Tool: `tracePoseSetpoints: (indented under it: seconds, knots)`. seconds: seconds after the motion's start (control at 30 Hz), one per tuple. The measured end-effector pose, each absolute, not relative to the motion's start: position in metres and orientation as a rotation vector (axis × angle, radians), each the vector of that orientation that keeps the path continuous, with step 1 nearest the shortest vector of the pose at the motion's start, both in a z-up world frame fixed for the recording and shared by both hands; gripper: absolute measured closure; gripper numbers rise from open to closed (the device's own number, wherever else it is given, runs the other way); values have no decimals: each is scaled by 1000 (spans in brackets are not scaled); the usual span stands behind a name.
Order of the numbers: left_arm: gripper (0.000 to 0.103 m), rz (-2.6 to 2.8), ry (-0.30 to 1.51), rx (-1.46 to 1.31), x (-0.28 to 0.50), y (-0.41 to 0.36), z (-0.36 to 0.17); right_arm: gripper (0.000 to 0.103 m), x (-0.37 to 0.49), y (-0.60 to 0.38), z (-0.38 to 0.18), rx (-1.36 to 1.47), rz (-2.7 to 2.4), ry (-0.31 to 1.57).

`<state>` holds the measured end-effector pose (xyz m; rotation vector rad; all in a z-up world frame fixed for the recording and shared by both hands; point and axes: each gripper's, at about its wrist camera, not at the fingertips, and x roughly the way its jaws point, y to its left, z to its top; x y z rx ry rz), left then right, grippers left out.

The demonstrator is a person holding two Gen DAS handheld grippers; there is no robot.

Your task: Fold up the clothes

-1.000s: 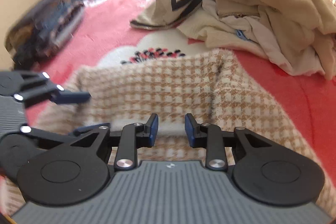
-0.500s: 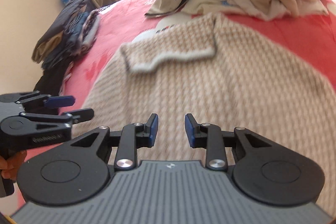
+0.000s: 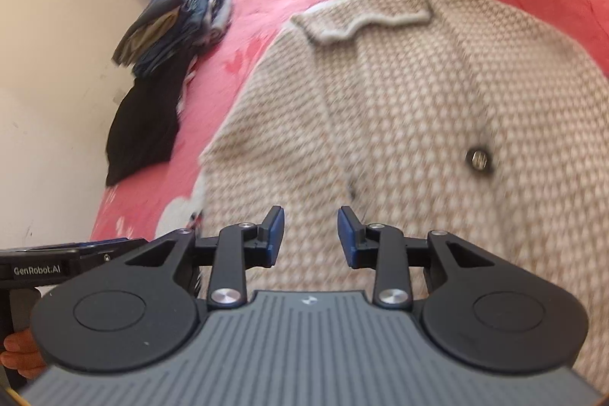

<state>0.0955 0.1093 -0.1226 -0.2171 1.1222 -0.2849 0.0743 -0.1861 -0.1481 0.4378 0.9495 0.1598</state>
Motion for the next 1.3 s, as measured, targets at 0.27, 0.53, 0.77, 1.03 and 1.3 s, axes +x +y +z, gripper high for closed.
tracePoseSetpoints:
  seconds: [0.27,0.53,0.77,1.03,1.3]
  knots:
    - [35,-208,1157,-344,60,149,-146,60,24,-150,-144,388,178,976]
    - [35,-207,1189,-422,70,154,-179,52,3,-106,-162,281,231,1044]
    - [36,-193,1186,-464,79,157,-193,44,20,-61,-182,112,232,1065]
    - [36,-182,1181,-503,77,165,-198,19,19,-27,-213,15,200,1119]
    - [36,-163,1166,-553,80,176,-203,19,-16,12,-227,-332,201,1110]
